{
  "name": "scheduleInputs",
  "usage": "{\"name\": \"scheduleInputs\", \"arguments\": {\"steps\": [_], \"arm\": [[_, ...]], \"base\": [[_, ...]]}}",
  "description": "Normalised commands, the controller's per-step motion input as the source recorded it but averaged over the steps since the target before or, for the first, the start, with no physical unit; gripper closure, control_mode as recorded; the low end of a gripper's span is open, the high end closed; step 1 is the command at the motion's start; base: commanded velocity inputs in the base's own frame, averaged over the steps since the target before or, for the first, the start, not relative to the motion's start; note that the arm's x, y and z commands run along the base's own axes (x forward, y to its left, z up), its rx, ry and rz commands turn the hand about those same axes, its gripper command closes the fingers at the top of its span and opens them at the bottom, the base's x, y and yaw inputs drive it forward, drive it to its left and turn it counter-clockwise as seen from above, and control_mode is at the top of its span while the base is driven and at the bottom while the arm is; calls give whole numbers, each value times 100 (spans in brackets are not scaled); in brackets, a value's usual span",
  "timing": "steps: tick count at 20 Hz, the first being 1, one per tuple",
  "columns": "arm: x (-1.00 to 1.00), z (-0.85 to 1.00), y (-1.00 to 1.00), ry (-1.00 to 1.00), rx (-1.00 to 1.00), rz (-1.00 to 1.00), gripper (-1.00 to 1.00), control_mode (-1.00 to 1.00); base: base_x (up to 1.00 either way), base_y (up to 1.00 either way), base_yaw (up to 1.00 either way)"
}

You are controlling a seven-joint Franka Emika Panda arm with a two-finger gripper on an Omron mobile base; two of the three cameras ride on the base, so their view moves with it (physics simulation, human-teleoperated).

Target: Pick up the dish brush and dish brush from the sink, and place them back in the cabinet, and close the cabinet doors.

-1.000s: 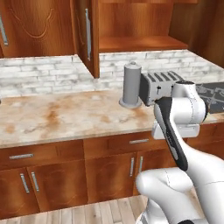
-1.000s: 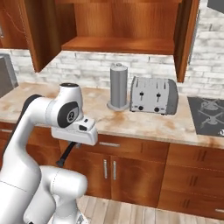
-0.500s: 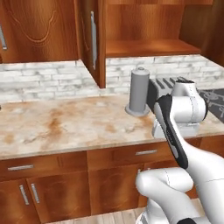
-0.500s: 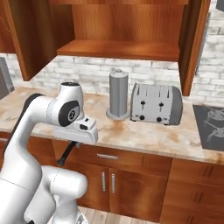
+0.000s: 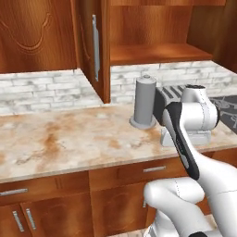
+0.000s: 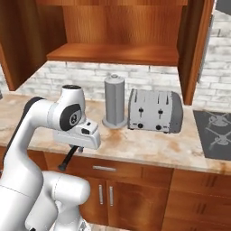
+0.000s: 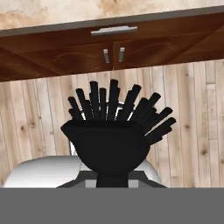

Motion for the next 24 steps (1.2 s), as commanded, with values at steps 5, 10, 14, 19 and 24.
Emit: {"name": "scheduleInputs", "arguments": {"steps": [5,10,14,19,24], "arm": [[0,0,0,0,0,0,100,100],[0,0,0,0,0,0,100,100],[0,0,0,0,0,0,100,100],[0,0,0,0,0,0,100,100],[0,0,0,0,0,0,100,100]], "base": [[42,-2,-17],[46,-10,-11],[41,-16,-3],[33,-12,0],[28,-36,0]]}}
